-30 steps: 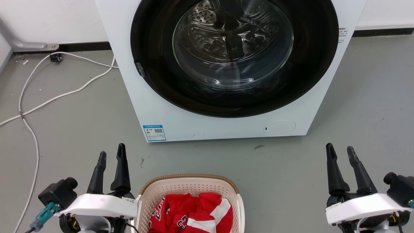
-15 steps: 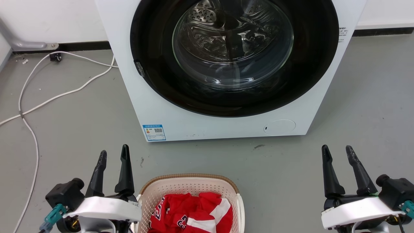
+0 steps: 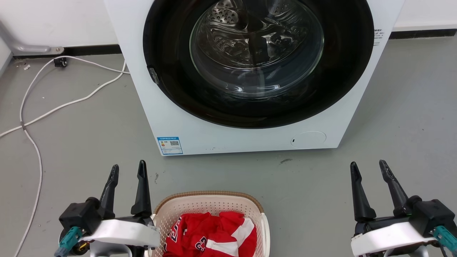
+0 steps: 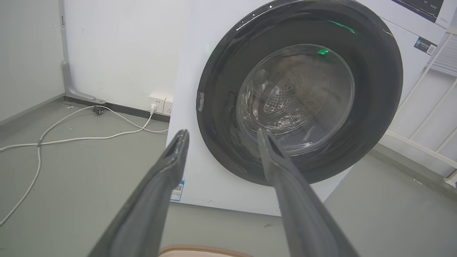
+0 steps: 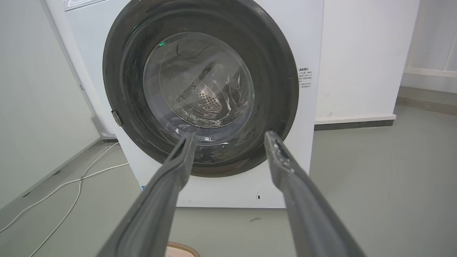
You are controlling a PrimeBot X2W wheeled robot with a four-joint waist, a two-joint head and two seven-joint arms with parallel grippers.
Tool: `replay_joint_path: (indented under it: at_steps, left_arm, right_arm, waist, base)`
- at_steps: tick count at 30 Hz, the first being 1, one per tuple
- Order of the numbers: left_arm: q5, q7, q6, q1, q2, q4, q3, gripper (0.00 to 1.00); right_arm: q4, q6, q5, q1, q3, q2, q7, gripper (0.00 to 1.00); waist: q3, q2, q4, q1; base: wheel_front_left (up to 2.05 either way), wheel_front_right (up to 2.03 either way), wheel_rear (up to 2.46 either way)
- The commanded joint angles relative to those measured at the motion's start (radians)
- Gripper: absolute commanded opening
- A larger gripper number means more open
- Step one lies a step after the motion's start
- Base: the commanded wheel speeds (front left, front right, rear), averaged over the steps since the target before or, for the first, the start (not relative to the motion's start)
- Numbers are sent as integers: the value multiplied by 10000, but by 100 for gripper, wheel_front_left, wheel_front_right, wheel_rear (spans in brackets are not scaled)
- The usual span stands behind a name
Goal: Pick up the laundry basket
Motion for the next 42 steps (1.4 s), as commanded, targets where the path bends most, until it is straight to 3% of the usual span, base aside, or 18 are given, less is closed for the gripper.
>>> replay_joint_path:
  at_steps: [1, 28, 42]
  left_arm:
    - [267, -100, -32, 72, 33, -61, -23, 100]
    - [2401, -605, 266, 244, 37, -85, -174, 100]
    - [2396, -599, 293, 287, 36, 31, -139, 100]
  right_arm:
    - [-129, -3, -284, 77, 16, -40, -92, 100]
    - [-254, -3, -2450, 312, -49, -42, -589, 100]
    - [-163, -3, -2329, 298, -77, -43, -594, 100]
  waist:
    - [6, 0, 3, 0]
    - [40, 0, -45, 0]
    - [17, 0, -52, 0]
  base:
    - [0, 0, 0]
    - [0, 0, 0]
    - [0, 0, 0]
